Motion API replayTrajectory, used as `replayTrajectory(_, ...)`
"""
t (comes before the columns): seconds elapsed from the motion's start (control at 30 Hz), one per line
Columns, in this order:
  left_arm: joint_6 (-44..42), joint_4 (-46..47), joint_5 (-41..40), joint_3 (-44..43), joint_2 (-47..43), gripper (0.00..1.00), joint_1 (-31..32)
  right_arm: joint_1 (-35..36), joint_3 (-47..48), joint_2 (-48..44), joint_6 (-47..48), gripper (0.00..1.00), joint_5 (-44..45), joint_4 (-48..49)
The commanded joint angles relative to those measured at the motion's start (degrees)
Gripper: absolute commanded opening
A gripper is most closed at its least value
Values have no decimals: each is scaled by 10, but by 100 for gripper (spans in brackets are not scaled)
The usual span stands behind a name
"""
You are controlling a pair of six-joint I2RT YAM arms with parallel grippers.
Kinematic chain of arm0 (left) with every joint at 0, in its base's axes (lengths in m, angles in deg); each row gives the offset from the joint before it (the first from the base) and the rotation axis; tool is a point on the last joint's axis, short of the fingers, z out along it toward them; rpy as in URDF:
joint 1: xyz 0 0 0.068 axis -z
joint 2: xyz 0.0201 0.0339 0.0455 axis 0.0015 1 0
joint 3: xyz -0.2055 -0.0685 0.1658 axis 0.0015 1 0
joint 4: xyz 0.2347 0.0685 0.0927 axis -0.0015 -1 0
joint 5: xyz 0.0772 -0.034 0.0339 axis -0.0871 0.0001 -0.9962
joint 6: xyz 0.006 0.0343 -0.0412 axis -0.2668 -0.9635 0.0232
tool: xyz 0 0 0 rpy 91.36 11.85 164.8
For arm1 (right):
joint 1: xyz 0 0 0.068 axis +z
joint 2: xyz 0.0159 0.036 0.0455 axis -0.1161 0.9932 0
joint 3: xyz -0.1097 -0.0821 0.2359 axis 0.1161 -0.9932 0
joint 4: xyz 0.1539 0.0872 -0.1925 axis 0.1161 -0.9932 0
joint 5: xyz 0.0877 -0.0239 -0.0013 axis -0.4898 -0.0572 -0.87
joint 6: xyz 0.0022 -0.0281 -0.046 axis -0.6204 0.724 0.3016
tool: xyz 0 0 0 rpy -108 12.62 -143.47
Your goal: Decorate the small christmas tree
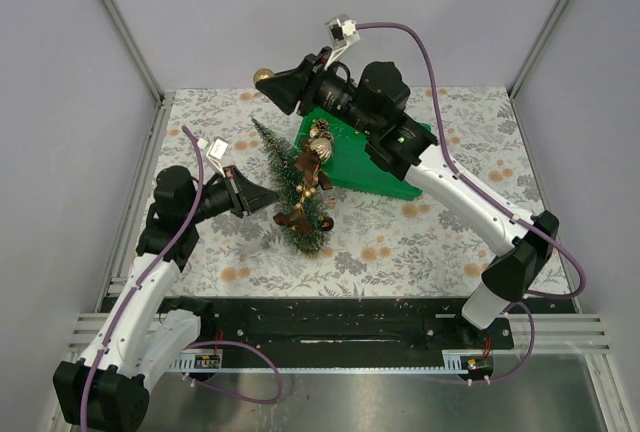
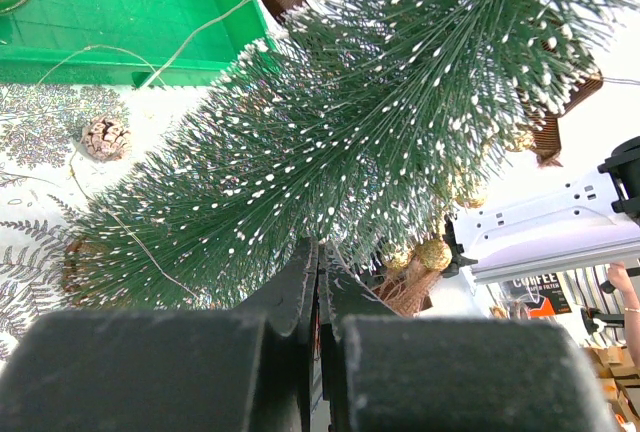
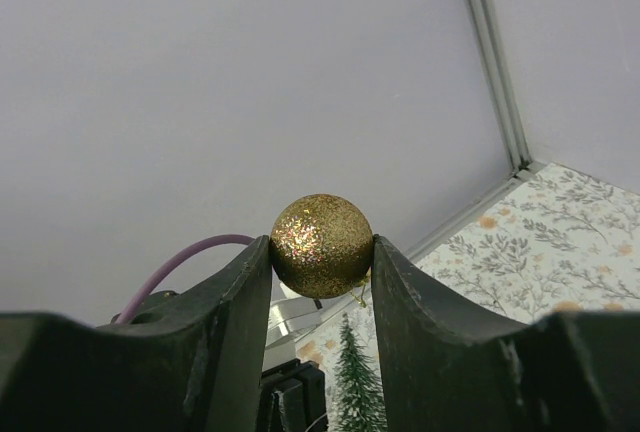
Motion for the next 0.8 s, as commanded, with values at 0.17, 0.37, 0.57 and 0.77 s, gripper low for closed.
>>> replayTrajectory(0.17, 1, 24, 6, 0, -12, 0, 3, 24, 43, 19, -22, 17, -26, 16)
replayTrajectory(0.37, 3, 26, 6, 1, -13, 0, 3, 29, 35, 22, -29, 17, -28, 4)
replayTrajectory(0.57, 3, 26, 7, 3, -16, 0, 3, 30, 28, 26, -31, 17, -32, -3)
replayTrajectory(0.77, 2, 26, 6, 5, -16, 0, 3, 33, 17, 21, -29, 17, -30, -5)
